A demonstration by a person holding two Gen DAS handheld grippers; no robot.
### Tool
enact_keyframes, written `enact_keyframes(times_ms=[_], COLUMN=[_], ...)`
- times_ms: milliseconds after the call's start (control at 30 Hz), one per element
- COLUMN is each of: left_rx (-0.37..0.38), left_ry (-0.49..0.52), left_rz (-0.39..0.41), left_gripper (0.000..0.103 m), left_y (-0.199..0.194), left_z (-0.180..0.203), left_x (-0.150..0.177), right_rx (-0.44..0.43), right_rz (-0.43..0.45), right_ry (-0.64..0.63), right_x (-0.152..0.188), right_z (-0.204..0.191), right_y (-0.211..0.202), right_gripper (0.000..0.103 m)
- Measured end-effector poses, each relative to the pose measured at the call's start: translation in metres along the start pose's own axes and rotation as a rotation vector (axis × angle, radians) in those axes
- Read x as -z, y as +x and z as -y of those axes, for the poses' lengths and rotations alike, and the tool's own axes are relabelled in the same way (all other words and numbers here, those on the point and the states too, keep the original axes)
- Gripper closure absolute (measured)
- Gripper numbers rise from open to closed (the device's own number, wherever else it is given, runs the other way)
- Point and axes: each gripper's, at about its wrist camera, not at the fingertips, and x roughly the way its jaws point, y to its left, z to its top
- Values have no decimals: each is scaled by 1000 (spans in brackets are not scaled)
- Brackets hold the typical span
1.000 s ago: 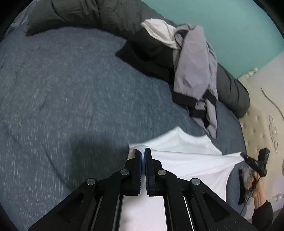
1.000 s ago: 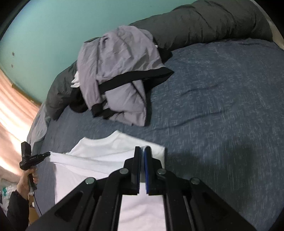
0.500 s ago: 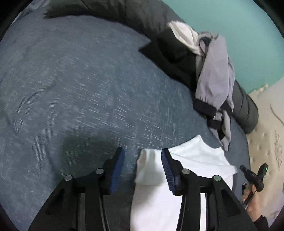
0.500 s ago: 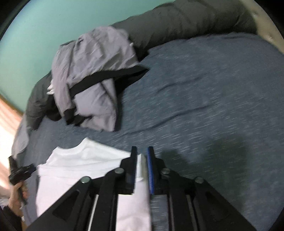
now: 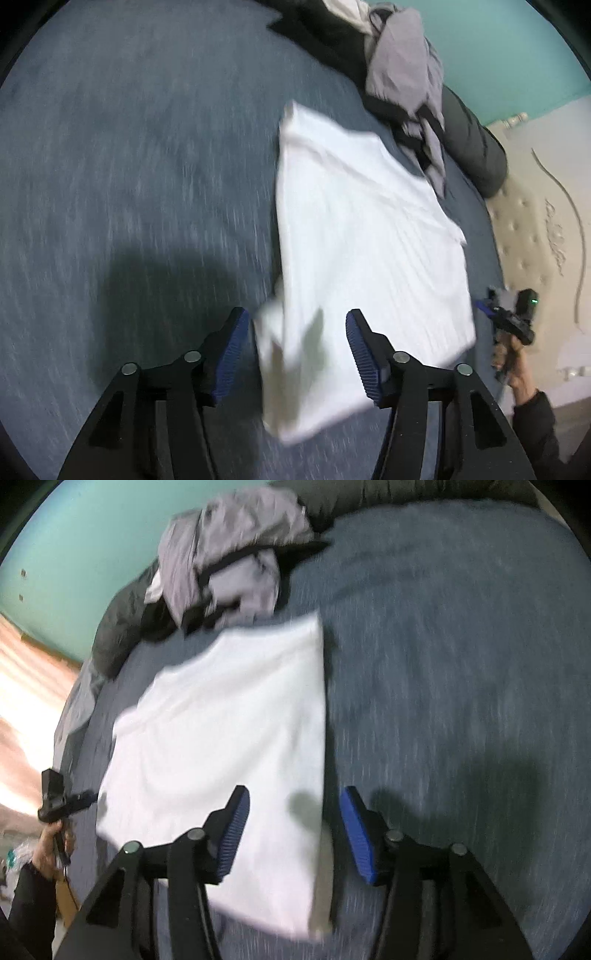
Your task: Fold clothes
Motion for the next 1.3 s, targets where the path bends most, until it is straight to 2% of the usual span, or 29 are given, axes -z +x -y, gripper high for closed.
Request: enact_keyframes(times_ms=[167,333,500,633,700,767,833,867,900,1033,1300], left_rx=[20,34,28,53,51,55,60,62,64,69,65], left_ry=[-48,-60,-67,-85,-75,-68,-62,-58,-55,-41,-6], left_rz=[-31,-22,-11,22,27,27,26,26,25,37,43], left_gripper=[43,43,43,44,44,50,82,87,94,98,98], left_y=[-4,-7,-1,2,5,7,9,10,11,11,-19], left_z=[-12,-20,-19,-18,-16,-14,-12,-12,-11,-8,5], left_x=[40,65,71,66,66,65,64,64,64,62,65], right_rx=[-28,-21,-17,-31,-43,-43,-37,-37,-45,-71,-108], right_rz=[-31,-75,-73,-63,-66,-71,-77,-80,-81,-68,-38], right_ry=[34,15,26,23,21,23,27,26,22,-5,-66], right_x=[37,56,59,59,59,61,62,63,64,62,51], right_z=[6,0,-2,-4,-5,-4,-3,-2,-2,-7,-14], right_y=[-1,10,16,18,21,24,28,29,29,23,-14], right_gripper=[50,50,50,50,53,61,73,87,92,96,97])
